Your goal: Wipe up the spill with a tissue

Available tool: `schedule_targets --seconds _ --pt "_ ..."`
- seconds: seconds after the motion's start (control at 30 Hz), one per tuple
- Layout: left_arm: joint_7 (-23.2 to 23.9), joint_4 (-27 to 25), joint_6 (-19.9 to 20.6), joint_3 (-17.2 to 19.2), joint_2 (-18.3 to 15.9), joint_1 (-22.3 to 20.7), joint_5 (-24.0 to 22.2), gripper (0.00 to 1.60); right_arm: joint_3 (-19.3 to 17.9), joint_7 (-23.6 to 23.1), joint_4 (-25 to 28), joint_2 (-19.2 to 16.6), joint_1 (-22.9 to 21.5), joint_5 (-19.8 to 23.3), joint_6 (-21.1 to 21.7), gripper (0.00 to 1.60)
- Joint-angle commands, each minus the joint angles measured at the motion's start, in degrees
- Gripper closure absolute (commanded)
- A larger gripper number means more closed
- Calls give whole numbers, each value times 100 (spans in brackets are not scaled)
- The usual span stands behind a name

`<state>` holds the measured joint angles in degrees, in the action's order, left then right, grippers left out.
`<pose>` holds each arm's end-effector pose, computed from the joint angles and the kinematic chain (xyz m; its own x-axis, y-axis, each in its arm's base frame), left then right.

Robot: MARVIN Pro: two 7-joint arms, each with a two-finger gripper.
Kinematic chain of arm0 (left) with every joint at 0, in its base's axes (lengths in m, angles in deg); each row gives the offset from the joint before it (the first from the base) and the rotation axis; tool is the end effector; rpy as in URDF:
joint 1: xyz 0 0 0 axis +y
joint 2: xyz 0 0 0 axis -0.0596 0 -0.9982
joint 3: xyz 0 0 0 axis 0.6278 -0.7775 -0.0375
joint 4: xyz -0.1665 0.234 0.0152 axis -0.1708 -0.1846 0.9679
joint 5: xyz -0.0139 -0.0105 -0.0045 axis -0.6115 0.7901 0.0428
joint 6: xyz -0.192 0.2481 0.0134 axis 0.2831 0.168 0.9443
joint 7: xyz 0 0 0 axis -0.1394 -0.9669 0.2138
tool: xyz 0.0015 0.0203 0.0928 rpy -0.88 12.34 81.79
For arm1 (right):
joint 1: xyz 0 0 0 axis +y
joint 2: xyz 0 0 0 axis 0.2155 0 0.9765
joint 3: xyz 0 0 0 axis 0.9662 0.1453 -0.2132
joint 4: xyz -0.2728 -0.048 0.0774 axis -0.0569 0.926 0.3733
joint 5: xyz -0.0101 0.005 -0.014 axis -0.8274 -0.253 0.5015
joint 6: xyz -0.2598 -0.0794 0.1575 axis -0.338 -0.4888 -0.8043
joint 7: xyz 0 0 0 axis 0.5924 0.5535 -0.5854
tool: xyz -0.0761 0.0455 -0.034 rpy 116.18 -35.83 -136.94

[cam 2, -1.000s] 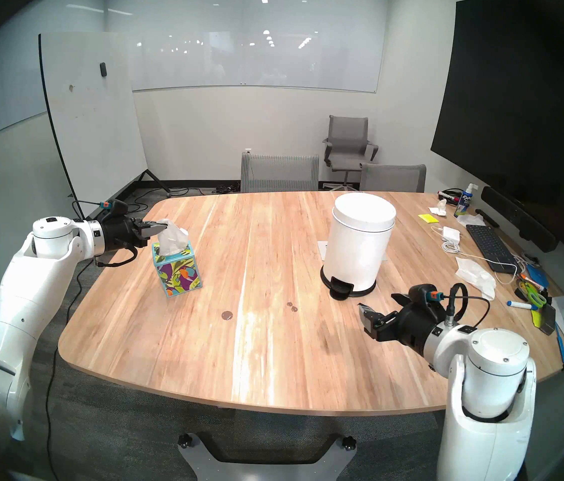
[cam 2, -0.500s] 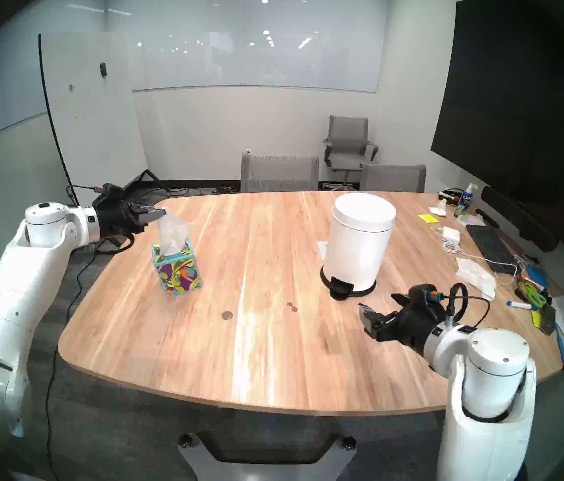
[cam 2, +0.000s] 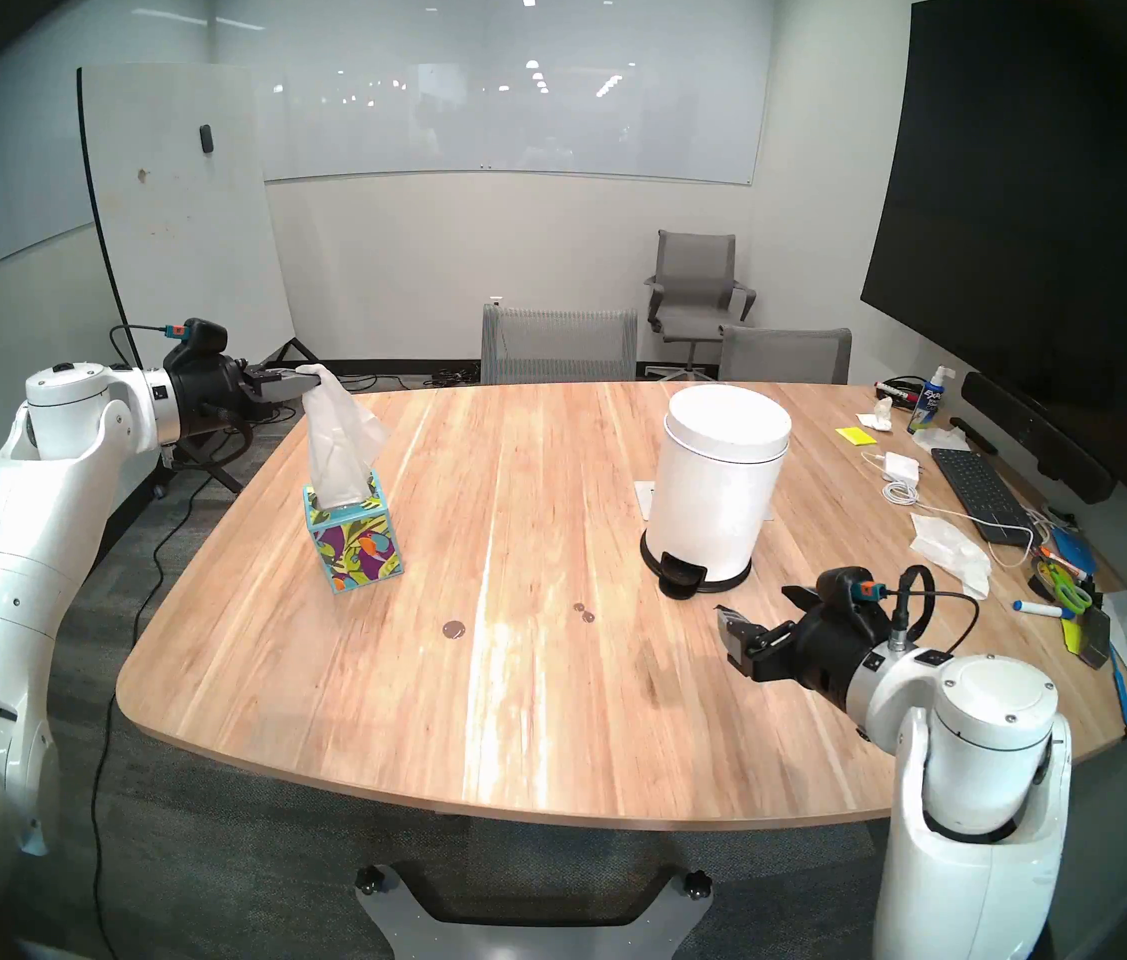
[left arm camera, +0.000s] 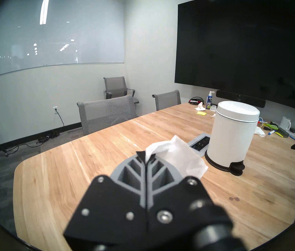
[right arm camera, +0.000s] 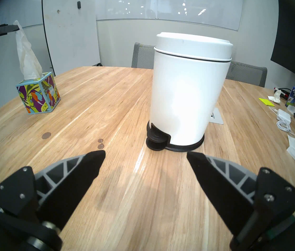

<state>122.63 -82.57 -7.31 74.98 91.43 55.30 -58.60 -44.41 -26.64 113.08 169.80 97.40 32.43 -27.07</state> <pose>0.4903 0.1590 -0.0709 0.1448 -0.1177 0.9824 -0.6087 -0.7934 -0.0053 0.2804 -0.0845 -0.1984 0.3620 0.1688 0.9168 0.2963 -0.9533 0.0585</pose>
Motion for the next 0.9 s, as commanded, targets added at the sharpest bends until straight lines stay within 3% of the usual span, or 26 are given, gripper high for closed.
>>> schedule_targets --seconds 0.0,0.87 --pt "39 -373 199 225 -48 -153 -176 160 -13 -1 98 -4 -9 5 -5 0" --pt "309 -1483 1452 920 -88 21 -746 160 -13 -1 101 -4 -8 4 -4 0"
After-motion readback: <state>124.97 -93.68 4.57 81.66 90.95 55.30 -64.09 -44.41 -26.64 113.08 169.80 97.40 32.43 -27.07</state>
